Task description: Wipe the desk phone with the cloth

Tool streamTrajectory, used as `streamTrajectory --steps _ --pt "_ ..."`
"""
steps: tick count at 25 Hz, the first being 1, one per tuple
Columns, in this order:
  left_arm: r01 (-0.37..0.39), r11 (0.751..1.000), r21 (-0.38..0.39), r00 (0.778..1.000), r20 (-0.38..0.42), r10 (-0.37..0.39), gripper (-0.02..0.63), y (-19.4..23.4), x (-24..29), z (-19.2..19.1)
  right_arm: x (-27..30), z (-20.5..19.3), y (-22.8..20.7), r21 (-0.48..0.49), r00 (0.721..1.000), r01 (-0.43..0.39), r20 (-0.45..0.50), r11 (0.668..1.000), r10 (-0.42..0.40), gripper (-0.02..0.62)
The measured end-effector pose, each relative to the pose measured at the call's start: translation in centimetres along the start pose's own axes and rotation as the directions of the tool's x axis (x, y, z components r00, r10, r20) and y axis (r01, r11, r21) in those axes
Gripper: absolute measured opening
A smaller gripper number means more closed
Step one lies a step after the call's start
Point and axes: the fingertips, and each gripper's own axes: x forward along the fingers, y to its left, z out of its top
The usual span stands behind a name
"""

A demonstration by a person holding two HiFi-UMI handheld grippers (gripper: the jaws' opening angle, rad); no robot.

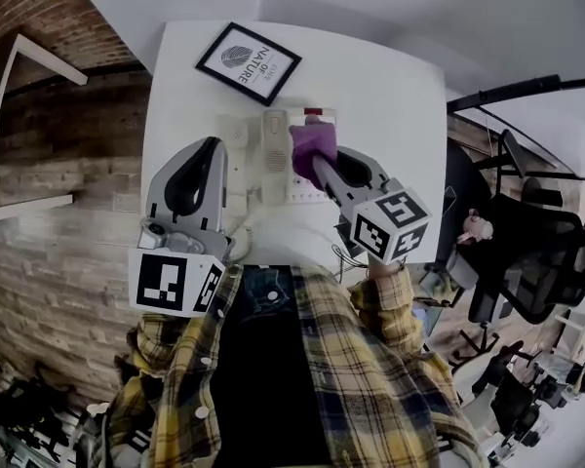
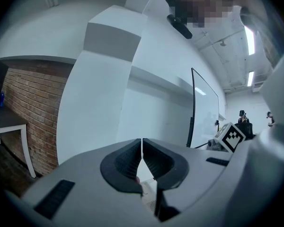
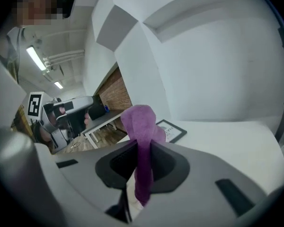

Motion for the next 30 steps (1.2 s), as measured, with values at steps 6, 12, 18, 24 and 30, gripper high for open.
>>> streamTrajectory --steps 6,12,18,24,30 --pt "-0.024 1.000 -0.001 1.000 0.015 0.024 0.021 0.1 -0.1 0.7 0.1 5.3 3.5 -0.138 0.994 -0.064 0.082 0.988 0.076 0.063" --pt "-0.027 1.000 -0.010 0.999 0.030 0.027 0.021 -0.6 -0.1 1.4 -1.7 9.2 5.7 -0.219 0.975 -0.087 0.182 0.972 0.128 0.063" --pt "-0.003 1.000 -0.007 1.000 0.030 0.004 0.021 -1.6 0.3 1.8 -3.6 10.1 6.2 -0.247 0.964 -0.083 0.225 0.965 0.140 0.063" --pt "0.022 1.000 0.000 0.999 0.032 -0.022 0.021 -2.8 0.6 2.2 -4.7 9.7 5.6 -0.242 0.962 -0.077 0.238 0.967 0.136 0.063" --pt "0.035 0.999 0.002 0.999 0.027 -0.035 0.021 -3.4 0.5 2.2 -5.1 9.5 5.9 -0.238 0.960 -0.083 0.240 0.968 0.141 0.063"
